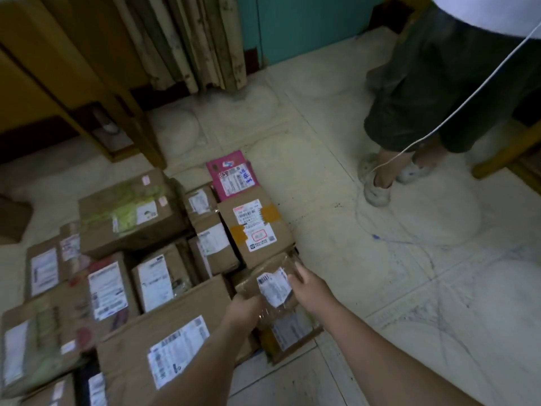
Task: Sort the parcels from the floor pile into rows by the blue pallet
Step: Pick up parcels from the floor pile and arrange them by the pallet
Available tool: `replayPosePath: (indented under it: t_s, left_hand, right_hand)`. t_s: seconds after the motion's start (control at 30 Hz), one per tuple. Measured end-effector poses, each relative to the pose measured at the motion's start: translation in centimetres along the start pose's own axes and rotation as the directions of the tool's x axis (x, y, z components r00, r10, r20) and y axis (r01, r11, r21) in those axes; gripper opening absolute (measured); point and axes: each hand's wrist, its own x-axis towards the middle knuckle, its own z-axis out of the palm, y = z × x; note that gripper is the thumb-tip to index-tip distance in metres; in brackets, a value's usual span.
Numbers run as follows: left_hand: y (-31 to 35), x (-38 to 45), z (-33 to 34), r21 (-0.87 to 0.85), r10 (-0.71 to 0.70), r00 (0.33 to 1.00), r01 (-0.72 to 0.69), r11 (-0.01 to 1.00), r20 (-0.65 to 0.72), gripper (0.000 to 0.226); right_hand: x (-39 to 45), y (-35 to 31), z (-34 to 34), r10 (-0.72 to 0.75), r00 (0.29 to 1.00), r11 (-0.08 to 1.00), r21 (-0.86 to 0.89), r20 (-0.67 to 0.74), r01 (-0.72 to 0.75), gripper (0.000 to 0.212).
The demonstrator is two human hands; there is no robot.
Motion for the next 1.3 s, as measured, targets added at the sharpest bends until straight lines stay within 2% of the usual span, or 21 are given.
replayPosePath:
  t_s: [0.1, 0.2, 0.3, 0.4, 0.5, 0.53, 0.6, 0.73, 0.83, 0.97, 1.07, 1.13, 1.2, 1.3]
  left_hand:
    - [-0.6, 1.2, -0.1, -0.022, -0.007, 1.000, 0.007, 1.000, -0.002, 0.015]
    - [-0.4, 1.8, -0.1, -0.016, 0.001, 1.000, -0.001, 1.000, -0.021, 0.011]
    - [0.6, 1.8, -0.7, 0.072, 0.033, 0.999, -0.030, 0.997, -0.036, 0.020]
    - [2.0, -0.3, -2.3, 0.178, 0.137, 0.990, -0.128, 0.976, -0.044, 0.025]
    - [4.8, -4.3, -5.9, 0.283, 0.220, 0.973, -0.193, 0.940, -0.069, 0.031]
    - [6.1, -5.9, -7.8, 0.326, 0.254, 0.963, -0.212, 0.921, -0.092, 0.041]
    - [9.2, -9.8, -12.2, 0.431, 0.329, 0.938, -0.254, 0.866, -0.109, 0.053]
    - [14.6, -19.5, -23.5, 0.627, 0.468, 0.869, -0.275, 0.729, -0.162, 0.057]
    - [16.9, -28.6, -33.3, 0.747, 0.560, 0.803, -0.242, 0.619, -0.204, 0.064]
    - [15.5, -42.5, -48.5, 0.878, 0.635, 0.740, -0.132, 0.461, -0.222, 0.069]
    - [13.0, -51.3, -58.7, 0.880, 0.649, 0.694, -0.048, 0.473, -0.311, 0.068]
    - [11.6, -55.5, -64.6, 0.856, 0.649, 0.665, -0.028, 0.516, -0.370, 0.067]
    - [11.0, -58.3, -69.5, 0.834, 0.641, 0.649, -0.019, 0.552, -0.409, 0.066]
    - [10.3, -59.8, -75.5, 0.814, 0.643, 0.628, -0.025, 0.581, -0.439, 0.066]
  right_hand:
    - [0.7, 0.1, 0.8, 0.053, 0.998, 0.998, -0.034, 0.017, -0.052, 0.059]
    - [1.3, 0.1, 1.6, 0.005, 1.000, 0.996, -0.094, 0.005, -0.005, 0.052]
    - [1.7, -0.8, 1.9, -0.016, 0.999, 0.988, -0.155, -0.029, 0.011, 0.048]
    - [0.7, -2.7, 2.3, -0.024, 0.996, 0.968, -0.252, -0.085, 0.002, 0.052]
    - [-1.9, -6.7, 2.6, -0.037, 0.993, 0.936, -0.353, -0.113, -0.005, 0.053]
    - [-3.3, -8.9, 2.7, -0.055, 0.990, 0.921, -0.389, -0.127, 0.002, 0.055]
    - [-6.0, -14.6, 3.3, -0.166, 0.973, 0.879, -0.472, -0.158, 0.074, 0.055]
    - [-13.1, -29.4, 7.6, -0.356, 0.920, 0.787, -0.584, -0.167, 0.198, 0.057]
    - [-21.0, -41.5, 14.0, -0.456, 0.883, 0.712, -0.642, -0.115, 0.285, 0.063]
    - [-36.1, -55.7, 25.6, -0.595, 0.804, 0.575, -0.704, -0.010, 0.417, 0.065]
    - [-46.3, -62.7, 33.8, -0.686, 0.723, 0.456, -0.721, 0.089, 0.522, 0.065]
    - [-51.1, -66.2, 38.7, -0.731, 0.666, 0.362, -0.746, 0.145, 0.559, 0.067]
    - [-54.4, -69.0, 42.8, -0.769, 0.617, 0.285, -0.773, 0.169, 0.567, 0.068]
    - [-56.3, -71.9, 48.2, -0.784, 0.585, 0.223, -0.785, 0.207, 0.578, 0.068]
